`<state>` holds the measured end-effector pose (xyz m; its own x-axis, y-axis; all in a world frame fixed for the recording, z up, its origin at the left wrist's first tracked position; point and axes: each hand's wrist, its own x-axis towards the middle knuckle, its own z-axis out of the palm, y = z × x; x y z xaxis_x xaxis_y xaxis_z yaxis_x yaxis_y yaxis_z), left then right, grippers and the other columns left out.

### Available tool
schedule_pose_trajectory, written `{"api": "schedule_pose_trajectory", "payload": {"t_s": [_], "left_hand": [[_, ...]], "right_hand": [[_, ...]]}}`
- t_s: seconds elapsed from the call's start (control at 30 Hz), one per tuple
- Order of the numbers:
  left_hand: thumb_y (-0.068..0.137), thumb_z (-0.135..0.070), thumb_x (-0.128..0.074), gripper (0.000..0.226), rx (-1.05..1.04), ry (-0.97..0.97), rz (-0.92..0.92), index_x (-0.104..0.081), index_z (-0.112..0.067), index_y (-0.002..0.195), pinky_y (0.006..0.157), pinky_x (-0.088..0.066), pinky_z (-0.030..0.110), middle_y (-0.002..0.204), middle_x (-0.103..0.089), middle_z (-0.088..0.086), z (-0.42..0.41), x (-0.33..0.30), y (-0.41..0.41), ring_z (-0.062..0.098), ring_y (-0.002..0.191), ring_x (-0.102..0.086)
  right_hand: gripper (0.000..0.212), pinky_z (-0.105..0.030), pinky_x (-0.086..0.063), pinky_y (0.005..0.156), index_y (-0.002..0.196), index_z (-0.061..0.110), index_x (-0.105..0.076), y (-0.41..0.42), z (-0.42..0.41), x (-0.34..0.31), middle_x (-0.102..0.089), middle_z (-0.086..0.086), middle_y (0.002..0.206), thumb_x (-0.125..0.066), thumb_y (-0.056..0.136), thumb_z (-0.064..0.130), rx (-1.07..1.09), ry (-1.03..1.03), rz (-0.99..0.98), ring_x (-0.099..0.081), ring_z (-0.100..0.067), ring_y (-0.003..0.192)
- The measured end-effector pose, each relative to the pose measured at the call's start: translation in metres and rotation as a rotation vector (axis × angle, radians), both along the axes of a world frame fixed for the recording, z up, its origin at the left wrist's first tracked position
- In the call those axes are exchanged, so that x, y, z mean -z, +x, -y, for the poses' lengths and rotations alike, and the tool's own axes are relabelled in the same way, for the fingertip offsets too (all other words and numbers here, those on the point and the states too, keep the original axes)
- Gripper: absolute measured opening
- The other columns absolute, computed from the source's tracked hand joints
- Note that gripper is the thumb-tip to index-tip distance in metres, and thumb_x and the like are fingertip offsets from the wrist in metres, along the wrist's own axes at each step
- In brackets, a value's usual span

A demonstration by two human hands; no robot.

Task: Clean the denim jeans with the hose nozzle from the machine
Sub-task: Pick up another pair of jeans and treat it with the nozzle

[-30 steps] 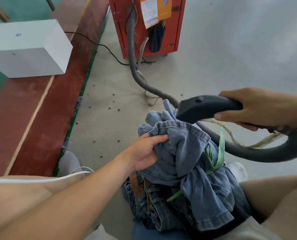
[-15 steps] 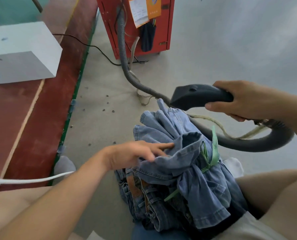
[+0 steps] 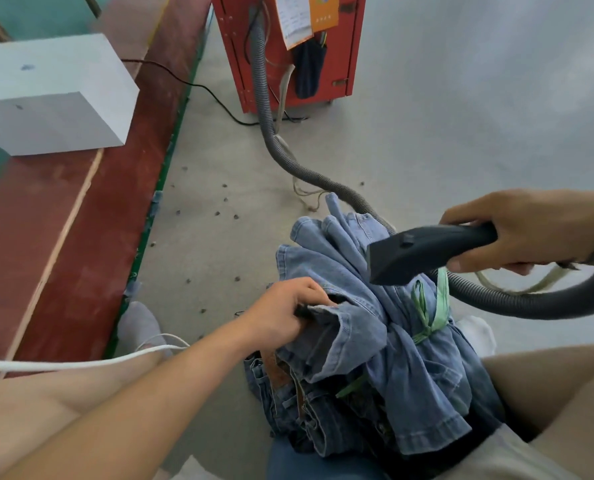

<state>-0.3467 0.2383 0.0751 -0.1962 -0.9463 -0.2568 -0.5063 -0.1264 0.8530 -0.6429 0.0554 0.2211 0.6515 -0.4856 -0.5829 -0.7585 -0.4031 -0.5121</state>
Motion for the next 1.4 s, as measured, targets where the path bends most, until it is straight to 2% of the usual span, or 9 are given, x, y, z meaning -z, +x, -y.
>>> {"api": "schedule_pose_trajectory", "payload": {"t_s": [0.23, 0.43, 0.57, 0.73, 0.87, 1.0, 1.1, 1.23, 1.4], "left_hand": [[0.092, 0.006, -0.068, 0.018, -0.482, 0.354, -0.344, -0.08, -0.008, 0.095, 0.081, -0.062, 0.03, 0.105, -0.08, 0.004, -0.007, -0.001, -0.004, 0.017, 0.095, -0.076], [0.095, -0.001, -0.069, 0.014, -0.543, 0.492, -0.421, -0.077, -0.002, 0.107, 0.094, -0.06, 0.042, 0.104, -0.079, 0.008, -0.008, -0.025, -0.01, 0.025, 0.096, -0.075], [0.095, -0.002, -0.055, 0.048, -0.014, 0.277, -0.367, -0.075, -0.036, 0.122, 0.093, -0.048, 0.008, 0.136, -0.063, -0.025, -0.024, -0.061, -0.022, -0.005, 0.117, -0.06], [0.102, -0.016, -0.044, 0.057, 0.695, 0.601, -0.18, -0.042, -0.038, 0.155, 0.13, -0.013, 0.038, 0.162, -0.033, -0.019, -0.052, -0.045, -0.061, 0.004, 0.153, -0.024], [0.101, -0.007, -0.047, 0.037, 0.891, 0.583, 0.224, -0.06, -0.004, 0.135, 0.098, -0.047, 0.039, 0.139, -0.06, 0.02, -0.064, -0.026, -0.068, 0.033, 0.118, -0.058], [0.089, -0.016, -0.052, 0.021, 0.349, 0.61, 0.502, -0.07, -0.009, 0.083, 0.046, -0.042, 0.021, 0.07, -0.071, 0.001, -0.015, -0.027, -0.014, 0.013, 0.06, -0.062], [0.09, -0.018, -0.052, 0.017, 0.048, 0.551, 0.744, -0.066, -0.01, 0.082, 0.057, -0.047, 0.021, 0.076, -0.069, 0.002, 0.017, -0.033, 0.05, 0.014, 0.068, -0.065], [0.101, -0.059, -0.047, 0.046, -0.25, 0.278, 0.249, -0.053, -0.031, 0.137, 0.101, -0.051, 0.039, 0.134, -0.058, -0.011, 0.021, -0.036, 0.046, 0.009, 0.114, -0.059], [0.089, -0.05, -0.062, 0.028, 0.296, 0.117, 0.267, -0.044, -0.034, 0.102, 0.057, -0.043, 0.03, 0.085, -0.063, -0.008, -0.029, -0.02, -0.055, 0.011, 0.071, -0.058]], "right_hand": [[0.036, -0.022, -0.051, 0.069, 0.105, 0.052, -0.061, 0.051, -0.048, 0.025, -0.069, 0.022, 0.085, -0.071, 0.078, 0.072, -0.334, -0.093, 0.021, -0.066, 0.0, 0.076], [0.029, -0.014, -0.046, 0.053, 0.102, 0.046, -0.06, 0.054, -0.03, 0.008, -0.069, 0.02, 0.077, -0.074, 0.081, 0.061, 0.014, -0.24, 0.283, -0.066, -0.003, 0.061], [0.022, -0.013, -0.043, 0.043, 0.096, 0.048, -0.061, 0.033, -0.011, 0.0, -0.067, 0.008, 0.061, -0.077, 0.082, 0.055, 0.162, -0.292, 0.285, -0.066, -0.012, 0.049], [0.024, -0.026, -0.049, 0.053, 0.098, 0.053, -0.06, 0.03, -0.013, 0.007, -0.067, 0.015, 0.061, -0.075, 0.08, 0.058, 0.111, -0.272, 0.188, -0.065, -0.008, 0.049], [0.029, -0.017, -0.046, 0.044, 0.1, 0.052, -0.061, 0.033, -0.016, 0.013, -0.069, 0.016, 0.068, -0.076, 0.077, 0.061, 0.073, -0.252, 0.193, -0.066, -0.009, 0.048], [0.038, -0.008, -0.037, 0.035, 0.099, 0.053, -0.06, 0.035, -0.017, 0.013, -0.068, 0.018, 0.066, -0.064, 0.069, 0.076, 0.068, -0.26, 0.234, -0.065, -0.006, 0.047], [0.027, -0.013, -0.041, 0.042, 0.096, 0.055, -0.057, 0.038, -0.015, 0.018, -0.067, 0.022, 0.067, -0.067, 0.076, 0.07, 0.063, -0.298, 0.212, -0.064, -0.003, 0.049], [0.02, -0.025, -0.043, 0.057, 0.093, 0.051, -0.056, 0.045, -0.016, 0.019, -0.065, 0.032, 0.076, -0.068, 0.083, 0.063, 0.029, -0.339, 0.156, -0.063, 0.007, 0.066], [0.02, -0.024, -0.043, 0.055, 0.093, 0.05, -0.056, 0.046, -0.014, 0.019, -0.065, 0.029, 0.076, -0.067, 0.084, 0.063, 0.043, -0.337, 0.152, -0.064, 0.004, 0.065]]}}
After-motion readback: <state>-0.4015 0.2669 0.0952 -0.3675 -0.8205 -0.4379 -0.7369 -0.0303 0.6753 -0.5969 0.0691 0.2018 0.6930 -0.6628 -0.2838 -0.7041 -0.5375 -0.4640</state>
